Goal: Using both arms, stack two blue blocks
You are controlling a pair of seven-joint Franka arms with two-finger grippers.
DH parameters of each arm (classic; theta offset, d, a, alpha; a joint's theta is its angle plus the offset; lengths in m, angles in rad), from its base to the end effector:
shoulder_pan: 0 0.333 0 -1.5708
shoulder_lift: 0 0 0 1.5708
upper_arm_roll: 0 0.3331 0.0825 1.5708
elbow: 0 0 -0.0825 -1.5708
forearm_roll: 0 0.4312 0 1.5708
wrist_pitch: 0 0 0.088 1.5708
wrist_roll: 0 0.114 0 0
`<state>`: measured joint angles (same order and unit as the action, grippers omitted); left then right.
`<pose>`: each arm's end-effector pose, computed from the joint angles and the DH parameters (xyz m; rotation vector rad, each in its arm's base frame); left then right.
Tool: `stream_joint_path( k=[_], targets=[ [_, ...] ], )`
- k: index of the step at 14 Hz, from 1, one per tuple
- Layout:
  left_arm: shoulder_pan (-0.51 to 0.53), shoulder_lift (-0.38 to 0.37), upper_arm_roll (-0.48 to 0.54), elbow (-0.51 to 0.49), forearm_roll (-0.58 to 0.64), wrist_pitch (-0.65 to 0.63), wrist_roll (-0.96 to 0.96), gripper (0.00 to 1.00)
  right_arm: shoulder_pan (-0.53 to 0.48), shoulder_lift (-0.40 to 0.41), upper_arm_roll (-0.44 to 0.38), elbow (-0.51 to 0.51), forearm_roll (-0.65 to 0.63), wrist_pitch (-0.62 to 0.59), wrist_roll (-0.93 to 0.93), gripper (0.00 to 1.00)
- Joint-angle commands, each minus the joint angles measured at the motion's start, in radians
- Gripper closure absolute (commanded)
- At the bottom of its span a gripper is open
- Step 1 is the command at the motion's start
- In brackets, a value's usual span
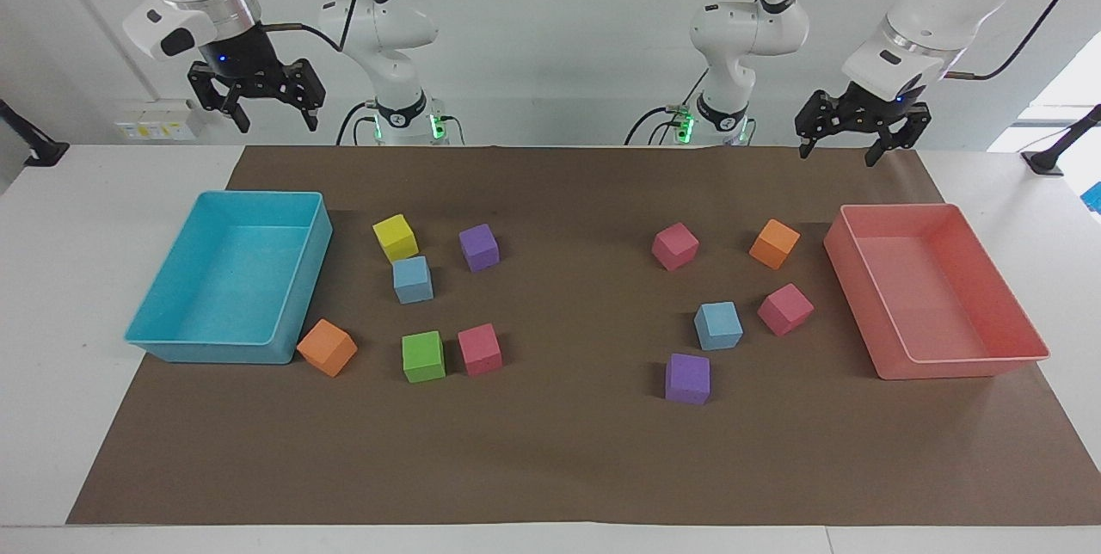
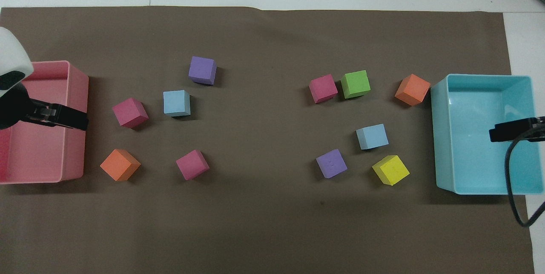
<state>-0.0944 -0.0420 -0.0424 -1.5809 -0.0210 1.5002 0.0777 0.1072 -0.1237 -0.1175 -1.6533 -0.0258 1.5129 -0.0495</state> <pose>0.5745 -0.0822 0.6482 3.1048 -0.3359 -0.0614 0.5545 -0.0130 0.6580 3.1301 0.0610 -0.0280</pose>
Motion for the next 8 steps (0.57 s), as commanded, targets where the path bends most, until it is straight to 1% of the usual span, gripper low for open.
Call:
stream_joint_path(
  k=[1,2,5,6,8],
  targets=[
    [0.018,-0.022,-0.01,-0.03,-0.014,0.015,0.007,0.0,0.0,-0.024,0.004,-0.066,0.006,0.076,-0.018,0.0],
    [0.018,-0.024,-0.01,-0.031,-0.014,0.014,0.007,0.0,0.0,-0.017,0.006,-0.072,0.006,0.093,-0.019,0.0],
    [0.018,-0.022,-0.01,-0.03,-0.014,0.022,0.008,0.0,0.025,-0.014,0.006,-0.15,0.006,0.176,-0.019,0.0],
    [0.018,-0.024,-0.01,-0.031,-0.014,0.019,0.008,0.0,0.054,-0.01,0.007,-0.172,0.007,0.216,-0.018,0.0],
    [0.016,-0.025,-0.01,-0.034,-0.014,0.015,0.008,0.0,0.066,0.015,0.007,-0.189,0.015,0.263,-0.019,0.0]
  ],
)
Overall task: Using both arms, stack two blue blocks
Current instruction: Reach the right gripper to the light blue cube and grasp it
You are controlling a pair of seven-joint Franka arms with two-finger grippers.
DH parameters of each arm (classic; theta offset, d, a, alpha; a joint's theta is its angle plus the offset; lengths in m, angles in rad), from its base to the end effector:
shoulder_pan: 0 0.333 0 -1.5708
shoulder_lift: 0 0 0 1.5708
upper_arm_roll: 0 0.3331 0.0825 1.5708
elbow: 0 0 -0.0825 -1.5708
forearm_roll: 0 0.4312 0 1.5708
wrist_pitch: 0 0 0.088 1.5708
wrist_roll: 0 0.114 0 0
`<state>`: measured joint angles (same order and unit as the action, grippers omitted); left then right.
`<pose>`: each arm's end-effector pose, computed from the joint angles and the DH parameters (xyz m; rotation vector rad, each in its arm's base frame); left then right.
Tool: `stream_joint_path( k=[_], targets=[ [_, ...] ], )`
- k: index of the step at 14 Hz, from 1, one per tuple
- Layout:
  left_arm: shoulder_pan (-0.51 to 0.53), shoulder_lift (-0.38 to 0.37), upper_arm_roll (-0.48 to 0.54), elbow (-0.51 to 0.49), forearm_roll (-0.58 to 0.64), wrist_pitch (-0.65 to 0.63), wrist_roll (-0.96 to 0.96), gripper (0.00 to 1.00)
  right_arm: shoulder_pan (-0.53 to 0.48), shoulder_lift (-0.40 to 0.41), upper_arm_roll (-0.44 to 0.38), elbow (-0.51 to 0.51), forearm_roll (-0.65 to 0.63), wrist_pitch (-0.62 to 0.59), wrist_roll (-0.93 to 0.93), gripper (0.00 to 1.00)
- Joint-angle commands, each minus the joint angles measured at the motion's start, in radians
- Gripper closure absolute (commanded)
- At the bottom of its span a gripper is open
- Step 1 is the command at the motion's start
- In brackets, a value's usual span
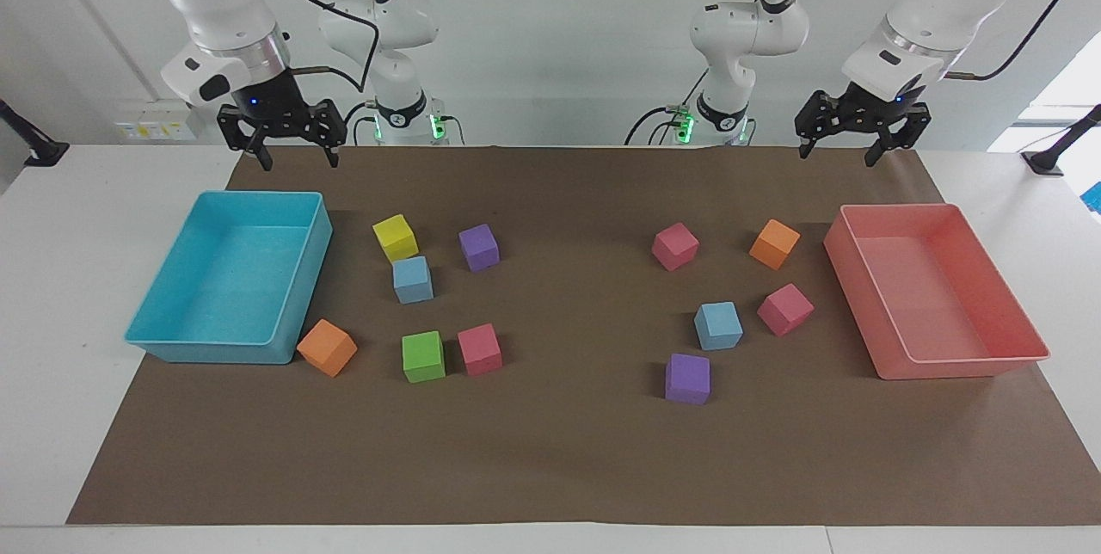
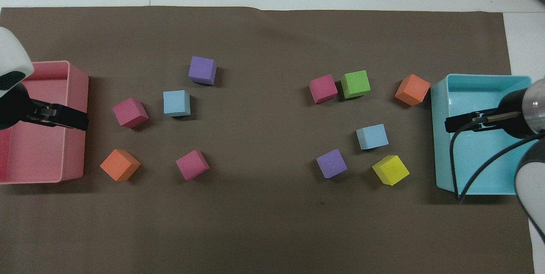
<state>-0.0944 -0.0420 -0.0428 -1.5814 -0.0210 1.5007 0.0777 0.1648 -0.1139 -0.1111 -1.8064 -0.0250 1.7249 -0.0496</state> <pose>0.5745 -0.0824 0.6479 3.1048 -0.3365 -0.0614 0.5734 0.0255 0.5913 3.1246 0.1677 0.0497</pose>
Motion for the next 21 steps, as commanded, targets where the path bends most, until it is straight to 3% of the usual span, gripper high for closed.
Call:
stream_joint_path(
  k=[1,7,13,21],
  targets=[
    [0.016,-0.025,-0.009,-0.034,-0.014,0.015,0.008,0.0,0.021,0.022,0.002,-0.036,0.037,0.067,-0.021,0.0],
    [0.016,-0.027,-0.009,-0.035,-0.014,0.013,0.01,0.0,0.108,0.221,0.002,-0.082,0.074,0.264,-0.024,0.0],
    [0.015,-0.029,-0.009,-0.037,-0.014,0.013,0.01,0.0,0.108,0.243,0.002,-0.264,0.074,0.441,-0.039,0.0],
    [0.013,-0.029,-0.009,-0.038,-0.014,0.01,0.011,0.0,0.113,0.29,0.002,-0.275,0.138,0.467,-0.018,0.0]
  ],
)
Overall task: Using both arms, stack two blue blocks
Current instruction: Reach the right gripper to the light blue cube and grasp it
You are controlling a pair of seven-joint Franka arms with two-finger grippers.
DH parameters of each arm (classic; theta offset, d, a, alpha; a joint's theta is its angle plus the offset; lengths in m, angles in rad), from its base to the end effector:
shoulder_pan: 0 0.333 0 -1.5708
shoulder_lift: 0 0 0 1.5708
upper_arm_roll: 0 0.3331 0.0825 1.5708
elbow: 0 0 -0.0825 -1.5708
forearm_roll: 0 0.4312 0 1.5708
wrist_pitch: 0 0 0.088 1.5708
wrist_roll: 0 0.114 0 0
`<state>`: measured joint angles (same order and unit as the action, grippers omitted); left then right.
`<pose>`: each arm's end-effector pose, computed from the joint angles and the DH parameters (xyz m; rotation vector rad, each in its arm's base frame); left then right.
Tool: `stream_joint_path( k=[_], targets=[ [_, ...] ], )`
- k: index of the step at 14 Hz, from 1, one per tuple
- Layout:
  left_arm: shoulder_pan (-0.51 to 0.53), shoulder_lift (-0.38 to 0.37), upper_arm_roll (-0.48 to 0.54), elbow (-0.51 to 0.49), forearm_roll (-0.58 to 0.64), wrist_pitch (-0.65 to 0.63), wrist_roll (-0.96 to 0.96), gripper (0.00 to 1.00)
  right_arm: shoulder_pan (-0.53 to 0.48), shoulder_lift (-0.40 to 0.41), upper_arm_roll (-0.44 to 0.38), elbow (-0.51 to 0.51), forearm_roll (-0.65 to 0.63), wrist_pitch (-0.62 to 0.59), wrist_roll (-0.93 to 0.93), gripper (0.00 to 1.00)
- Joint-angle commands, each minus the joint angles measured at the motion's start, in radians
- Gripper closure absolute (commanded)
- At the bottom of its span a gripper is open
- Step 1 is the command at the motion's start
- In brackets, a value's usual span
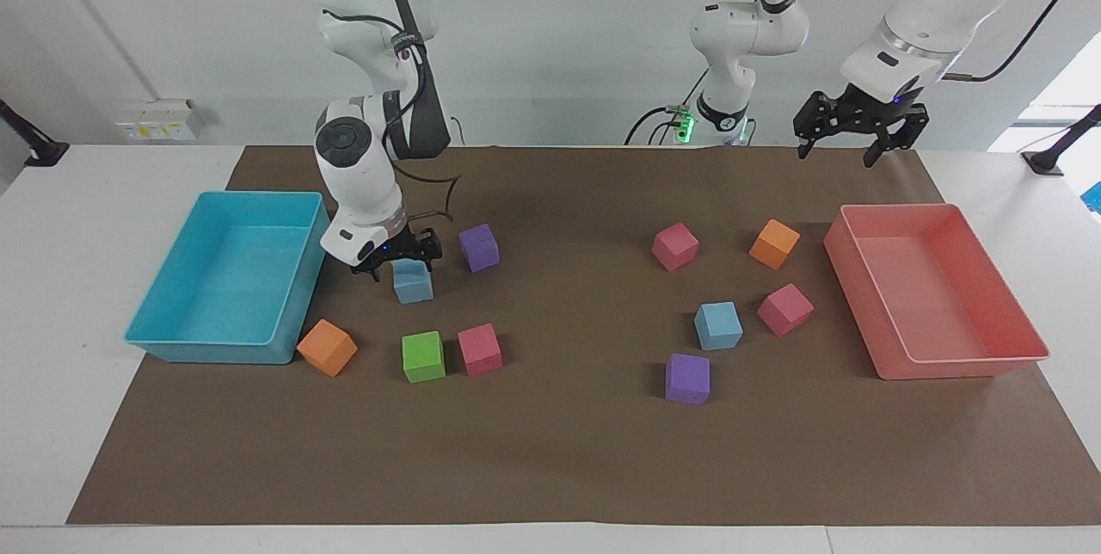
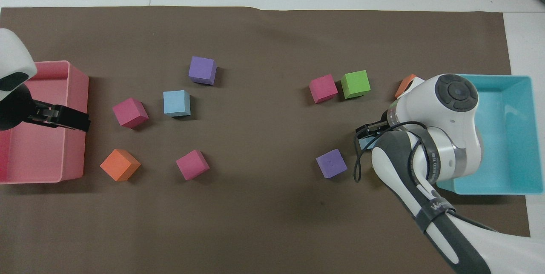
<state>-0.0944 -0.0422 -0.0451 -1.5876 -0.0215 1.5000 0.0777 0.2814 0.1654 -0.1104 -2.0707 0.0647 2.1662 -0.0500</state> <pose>0.5740 -0.0838 0.6448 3.1041 -0.3399 -0.0719 0.5968 0.1068 0.3275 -3.0966 -0.2853 0.1097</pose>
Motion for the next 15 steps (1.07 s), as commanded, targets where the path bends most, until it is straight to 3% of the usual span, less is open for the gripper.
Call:
stream_joint_path(
  k=[1,14,15],
  targets=[
    [0.015,-0.028,-0.007,-0.032,-0.014,0.009,0.011,0.0,0.004,0.02,0.002,-0.011,0.05,0.033,-0.018,0.0],
    [0.015,-0.028,-0.007,-0.032,-0.014,0.009,0.011,0.0,-0.001,0.051,0.0,-0.081,0.032,0.127,-0.137,0.0],
    [0.015,-0.028,-0.007,-0.032,-0.014,0.009,0.011,0.0,-0.005,0.051,0.0,-0.081,0.032,0.126,-0.154,0.11]
  ],
)
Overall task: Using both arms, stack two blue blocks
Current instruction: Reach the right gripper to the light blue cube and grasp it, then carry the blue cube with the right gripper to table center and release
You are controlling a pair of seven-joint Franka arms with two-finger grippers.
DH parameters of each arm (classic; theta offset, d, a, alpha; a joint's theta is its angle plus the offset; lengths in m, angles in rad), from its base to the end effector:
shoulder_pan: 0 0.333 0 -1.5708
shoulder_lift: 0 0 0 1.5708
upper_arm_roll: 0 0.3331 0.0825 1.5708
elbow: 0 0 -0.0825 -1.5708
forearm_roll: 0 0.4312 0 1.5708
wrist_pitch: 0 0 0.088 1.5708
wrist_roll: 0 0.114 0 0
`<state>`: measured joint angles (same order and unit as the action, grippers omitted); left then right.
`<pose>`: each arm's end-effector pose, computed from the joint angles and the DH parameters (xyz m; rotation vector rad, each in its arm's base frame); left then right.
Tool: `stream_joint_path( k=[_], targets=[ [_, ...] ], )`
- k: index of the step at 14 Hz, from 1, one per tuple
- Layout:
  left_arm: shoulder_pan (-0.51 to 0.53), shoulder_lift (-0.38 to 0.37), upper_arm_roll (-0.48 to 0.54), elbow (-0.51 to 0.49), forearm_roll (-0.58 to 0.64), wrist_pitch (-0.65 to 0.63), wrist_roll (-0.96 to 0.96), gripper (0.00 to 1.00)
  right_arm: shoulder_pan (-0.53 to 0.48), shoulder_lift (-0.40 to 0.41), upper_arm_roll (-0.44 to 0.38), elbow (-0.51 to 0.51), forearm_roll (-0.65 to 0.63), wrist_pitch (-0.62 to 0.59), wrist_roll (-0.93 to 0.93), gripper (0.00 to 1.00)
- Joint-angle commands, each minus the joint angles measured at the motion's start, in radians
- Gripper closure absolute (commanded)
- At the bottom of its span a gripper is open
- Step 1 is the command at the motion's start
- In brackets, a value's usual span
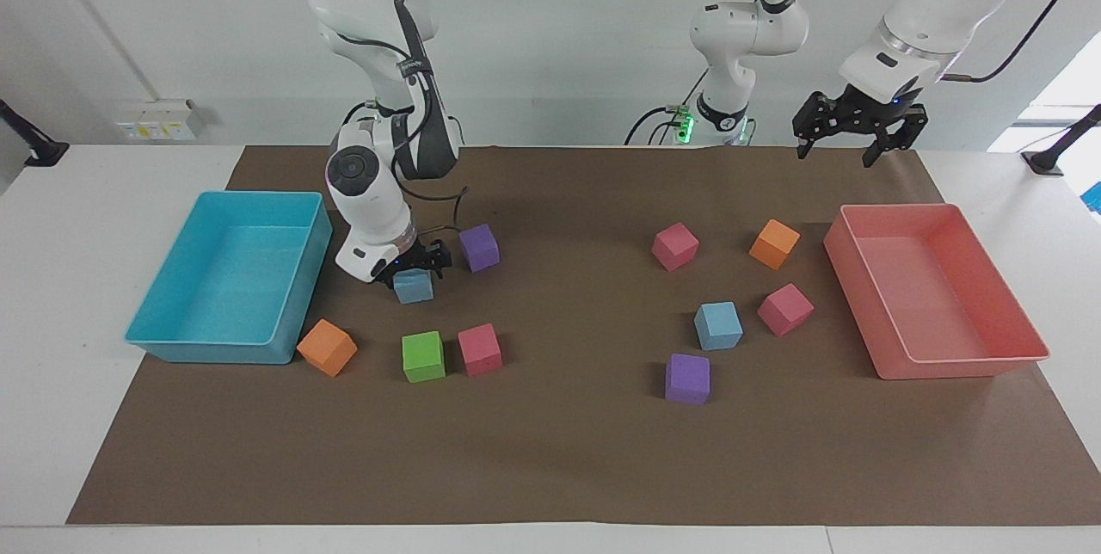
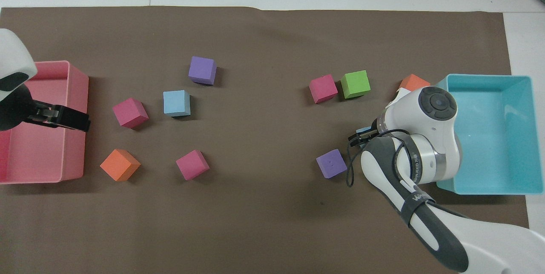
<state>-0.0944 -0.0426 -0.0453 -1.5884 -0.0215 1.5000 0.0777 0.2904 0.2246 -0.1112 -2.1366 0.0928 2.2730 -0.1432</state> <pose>0.5739 -0.0839 0.6447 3.1041 -0.3402 -0.0725 0.5844 0.1088 0.2705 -3.0705 -0.4031 0.1345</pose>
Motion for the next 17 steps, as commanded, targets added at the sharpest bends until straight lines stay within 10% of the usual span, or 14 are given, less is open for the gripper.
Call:
stream_joint_path(
  k=[1,3,17],
  targets=[
    [0.015,-0.028,-0.007,-0.032,-0.014,0.009,0.011,0.0,-0.016,-0.008,0.001,-0.016,0.004,0.016,-0.059,0.46],
    [0.015,-0.028,-0.007,-0.03,-0.014,0.011,0.011,0.0,-0.016,-0.007,-0.001,-0.016,0.004,0.014,-0.052,1.0],
    [0.015,-0.028,-0.007,-0.03,-0.014,0.012,0.013,0.0,0.01,-0.05,0.004,0.294,0.004,-0.346,0.124,1.0]
  ],
)
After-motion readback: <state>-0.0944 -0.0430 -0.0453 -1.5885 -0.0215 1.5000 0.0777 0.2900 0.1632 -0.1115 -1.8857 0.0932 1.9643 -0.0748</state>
